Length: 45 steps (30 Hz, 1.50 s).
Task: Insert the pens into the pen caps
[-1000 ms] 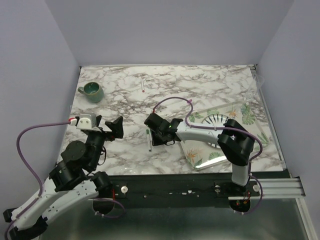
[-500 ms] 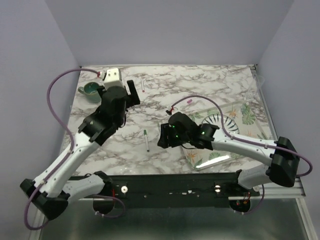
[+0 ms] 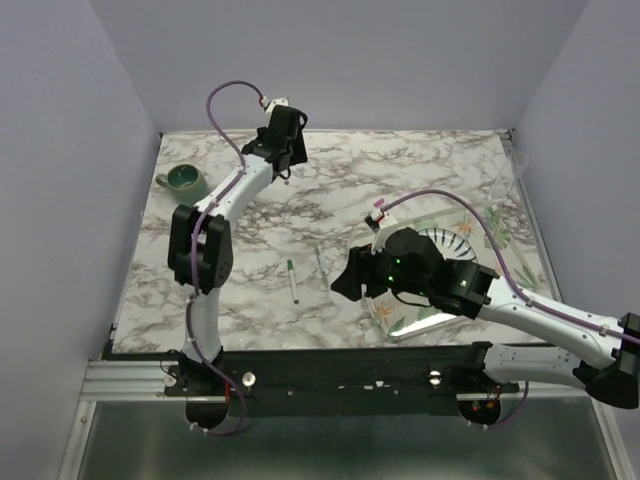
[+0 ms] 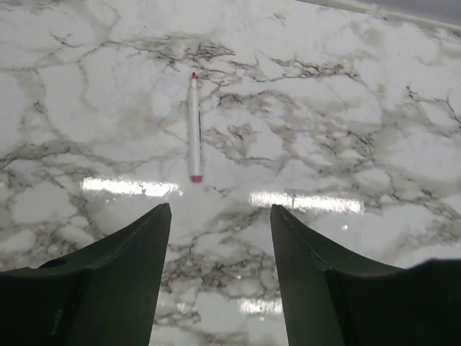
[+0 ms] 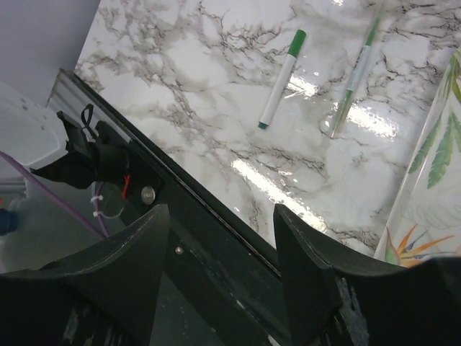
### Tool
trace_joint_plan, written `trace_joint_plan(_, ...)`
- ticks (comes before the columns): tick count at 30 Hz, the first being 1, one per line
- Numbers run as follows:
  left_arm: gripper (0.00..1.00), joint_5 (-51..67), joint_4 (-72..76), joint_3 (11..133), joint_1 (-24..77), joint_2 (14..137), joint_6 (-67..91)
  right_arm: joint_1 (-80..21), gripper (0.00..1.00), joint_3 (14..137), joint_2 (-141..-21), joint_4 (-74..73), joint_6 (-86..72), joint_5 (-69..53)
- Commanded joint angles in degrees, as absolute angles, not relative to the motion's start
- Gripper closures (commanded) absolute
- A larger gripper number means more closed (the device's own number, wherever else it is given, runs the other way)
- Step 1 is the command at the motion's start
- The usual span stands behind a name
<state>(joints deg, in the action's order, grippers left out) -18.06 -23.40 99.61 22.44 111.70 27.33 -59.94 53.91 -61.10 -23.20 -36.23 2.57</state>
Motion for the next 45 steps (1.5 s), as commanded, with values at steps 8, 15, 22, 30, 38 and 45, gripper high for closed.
trace_joint_plan(8, 0.46, -15.7, -31.8, 127.9, 17.1, 139.5, 27.1, -60.1, 0.33, 60.8, -63.0, -26.2, -32.9, 4.6)
trace_joint_plan(15, 0.49, -12.5, -31.8, 131.5, 16.4, 145.5, 27.3, -60.1, 0.34, 61.3, -62.8, -25.8, -32.9, 6.1)
trace_joint_plan(22, 0.53, -12.6, -34.2, 130.8, 16.2, 148.4, 29.4, -60.2, 0.34, 64.1, -61.3, -27.2, -31.6, 7.2)
trace_joint_plan(30, 0.74, -13.4, -35.5, 129.1, 16.0, 148.2, 29.0, -60.1, 0.34, 62.3, -57.0, -26.6, -31.5, 9.7)
trace_joint_plan(38, 1.0, -9.5, -32.9, 114.6, 16.2, 139.1, 28.0, -60.1, 0.34, 59.5, -55.1, -25.0, -32.5, 9.3)
trace_joint_plan(45, 1.0, -1.3, -20.5, 83.3, 16.5, 111.8, 28.5, -57.1, 0.34, 57.2, -62.2, -21.2, -37.8, 11.2)
